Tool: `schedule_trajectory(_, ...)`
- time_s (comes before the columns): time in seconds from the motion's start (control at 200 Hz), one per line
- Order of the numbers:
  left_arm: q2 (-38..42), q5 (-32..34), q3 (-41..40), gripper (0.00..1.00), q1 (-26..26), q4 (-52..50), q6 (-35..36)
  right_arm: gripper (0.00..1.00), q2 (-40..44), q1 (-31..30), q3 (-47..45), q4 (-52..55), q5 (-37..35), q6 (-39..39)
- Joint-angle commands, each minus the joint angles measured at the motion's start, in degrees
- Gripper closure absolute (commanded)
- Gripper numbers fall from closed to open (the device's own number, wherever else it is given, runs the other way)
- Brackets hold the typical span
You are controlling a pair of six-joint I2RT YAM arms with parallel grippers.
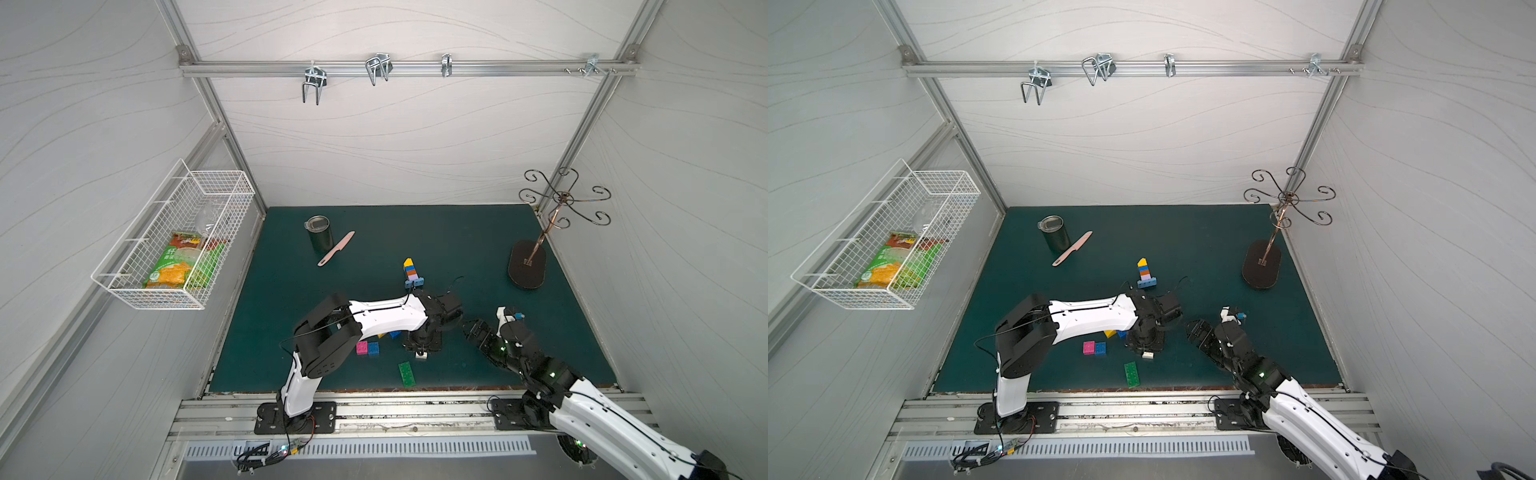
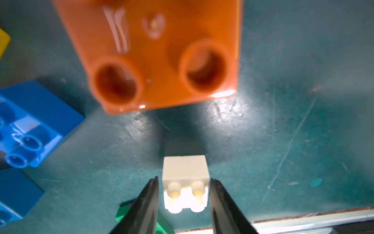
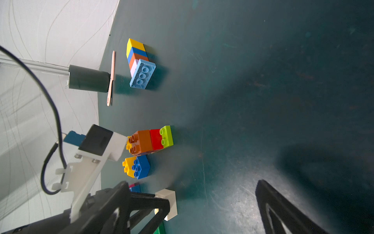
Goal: Assemble the number 1 with lego
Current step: Pick up the lego brick from the center of the board.
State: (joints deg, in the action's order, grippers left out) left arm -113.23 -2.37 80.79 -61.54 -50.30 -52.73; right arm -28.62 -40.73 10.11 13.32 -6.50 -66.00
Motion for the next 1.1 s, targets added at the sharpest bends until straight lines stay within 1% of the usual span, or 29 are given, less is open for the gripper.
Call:
schedule_trajectory(0.0, -0.06, 0.00, 1.78, 0.55, 0.21, -1.20, -0.09, 0.01, -0.06, 0.30, 0.20, -0.75, 0.00, 0.71)
schedule_trajectory(1.091, -1.51, -0.68, 0.25, 0.55, 0.18, 0.80, -0.62, 0.01, 0.49, 0.30, 0.00, -0.75, 0.06, 0.71)
